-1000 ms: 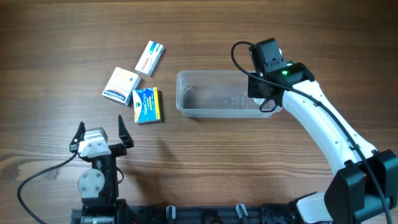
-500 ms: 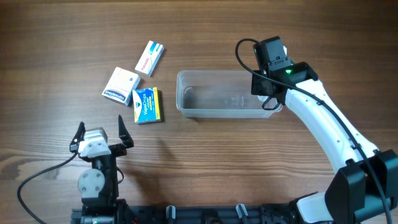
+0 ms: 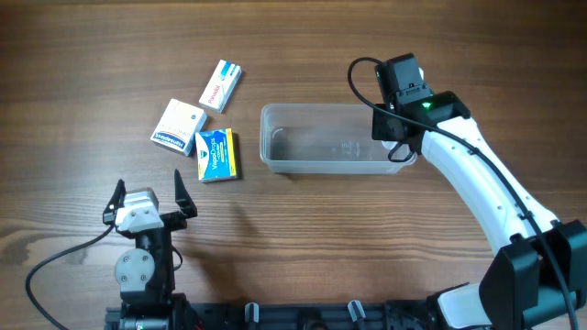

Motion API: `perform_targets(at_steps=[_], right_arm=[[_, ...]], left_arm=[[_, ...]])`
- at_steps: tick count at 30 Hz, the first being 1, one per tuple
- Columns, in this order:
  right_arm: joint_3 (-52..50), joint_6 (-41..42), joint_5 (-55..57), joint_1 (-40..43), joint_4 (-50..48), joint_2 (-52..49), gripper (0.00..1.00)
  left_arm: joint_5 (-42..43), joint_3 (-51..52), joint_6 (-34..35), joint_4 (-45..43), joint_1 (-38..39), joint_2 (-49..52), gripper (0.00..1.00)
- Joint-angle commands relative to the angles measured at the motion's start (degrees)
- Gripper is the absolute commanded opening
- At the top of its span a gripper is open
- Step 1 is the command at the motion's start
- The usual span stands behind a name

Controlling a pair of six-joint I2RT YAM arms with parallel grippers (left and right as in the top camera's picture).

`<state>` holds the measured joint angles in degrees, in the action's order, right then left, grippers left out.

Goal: Pack container

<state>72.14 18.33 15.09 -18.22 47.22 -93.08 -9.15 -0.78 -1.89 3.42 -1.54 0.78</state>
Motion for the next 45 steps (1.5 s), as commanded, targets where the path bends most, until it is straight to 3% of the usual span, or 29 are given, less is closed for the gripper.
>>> perform_targets(at_steps=[1,45], right_arm=[[-0.26,-0.55,1.44,0.26,-0.48,-1.31,0.11],[-0.28,-1.84,-1.73,3.08,-1.22,-8.92,0.13]], left_arm=[[-0.31,0.42,-0.90,-0.20,0.31,-0.61,1.00],[-0.31,0.39,-0.90,-0.20,0.31,-0.61,1.00]])
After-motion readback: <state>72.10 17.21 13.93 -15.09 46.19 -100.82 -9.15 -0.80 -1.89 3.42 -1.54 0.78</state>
